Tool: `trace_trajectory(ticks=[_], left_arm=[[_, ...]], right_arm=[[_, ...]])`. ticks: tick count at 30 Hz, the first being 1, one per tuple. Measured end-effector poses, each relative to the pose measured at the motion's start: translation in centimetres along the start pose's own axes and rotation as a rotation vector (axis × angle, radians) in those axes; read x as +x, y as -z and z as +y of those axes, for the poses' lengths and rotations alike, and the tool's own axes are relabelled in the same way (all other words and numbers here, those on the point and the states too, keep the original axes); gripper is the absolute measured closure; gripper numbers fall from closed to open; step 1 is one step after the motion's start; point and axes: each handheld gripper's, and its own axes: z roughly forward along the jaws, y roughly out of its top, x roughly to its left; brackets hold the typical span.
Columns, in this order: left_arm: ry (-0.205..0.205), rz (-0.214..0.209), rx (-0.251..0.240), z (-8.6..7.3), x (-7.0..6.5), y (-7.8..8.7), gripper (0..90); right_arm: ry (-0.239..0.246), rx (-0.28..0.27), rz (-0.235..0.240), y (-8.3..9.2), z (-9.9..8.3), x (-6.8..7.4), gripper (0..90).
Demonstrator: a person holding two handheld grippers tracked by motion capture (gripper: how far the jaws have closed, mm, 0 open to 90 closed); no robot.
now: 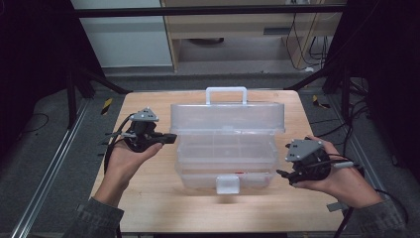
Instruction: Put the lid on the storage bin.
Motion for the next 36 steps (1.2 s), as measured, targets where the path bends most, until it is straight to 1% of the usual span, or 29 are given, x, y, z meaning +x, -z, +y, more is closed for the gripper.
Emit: trace_trajectory(ticks=[2,3,5,6,7,8,12,16,19,20,22,23,24,25,27,30,33,36], left_arm=[[-0.004,0.004,0.002,0.0,0.0,0.0,89.5],[-0.006,0.009,0.002,-0.1,-0.1,0.0,89.5],[-0.013,0.017,0.003,-0.2,-0.3,0.0,89.5],[-0.015,0.018,0.004,-0.2,-0.3,-0.1,89.5],[-0.015,0.018,0.004,-0.2,-0.3,-0.1,89.5],[-0.016,0.022,-0.001,-0.4,-0.4,-0.1,89.5],[-0.016,0.016,-0.006,-0.9,-0.6,-0.3,89.5],[-0.013,0.01,-0.01,-1.4,-0.7,-0.3,89.5],[-0.015,0.005,-0.01,-1.8,-0.8,-0.4,89.6],[-0.017,0.002,-0.009,-1.9,-0.9,-0.4,89.6],[-0.021,0.006,-0.005,-2.3,-1.0,-0.3,89.6],[-0.016,0.004,-0.011,-2.5,-1.0,-0.2,89.6],[-0.007,-0.003,-0.019,-2.8,-1.1,-0.2,89.6],[-0.008,-0.007,-0.018,-2.9,-1.1,-0.2,89.6],[-0.005,-0.007,-0.023,-3.1,-1.1,-0.3,89.6],[-0.01,-0.001,-0.024,-3.3,-1.3,-0.6,89.6],[-0.025,0.014,-0.017,-3.4,-1.6,-0.7,89.6],[-0.022,0.012,-0.024,-3.6,-1.6,-0.9,89.6]], right_arm=[[-0.014,0.005,-0.02,0.2,-0.5,-0.2,22.0],[-0.014,0.005,-0.02,0.2,-0.5,-0.2,22.0],[-0.038,0.009,-0.039,0.4,-1.1,-0.6,21.3],[-0.044,0.008,-0.041,0.4,-1.2,-0.7,20.7],[-0.044,0.008,-0.041,0.4,-1.2,-0.7,20.7],[-0.047,0.016,-0.051,0.5,-1.4,-0.7,20.6],[-0.058,0.025,-0.07,0.5,-1.8,-0.9,20.2],[-0.072,0.03,-0.079,0.2,-2.2,-0.9,20.2],[-0.072,0.034,-0.083,0.0,-2.5,-0.9,20.3],[-0.082,0.034,-0.08,-0.1,-2.6,-1.0,20.3],[-0.088,0.04,-0.08,-0.3,-2.8,-1.0,20.3],[-0.101,0.041,-0.088,-0.6,-3.0,-1.1,20.3],[-0.101,0.041,-0.088,-0.6,-3.0,-1.1,20.3],[-0.11,0.041,-0.09,-0.8,-3.2,-1.2,20.4],[-0.111,0.055,-0.092,-1.2,-3.4,-1.1,20.3],[-0.114,0.051,-0.091,-1.4,-3.5,-1.1,20.2],[-0.113,0.05,-0.09,-1.4,-3.7,-1.1,20.1],[-0.122,0.05,-0.096,-1.4,-3.9,-1.4,20.1]])
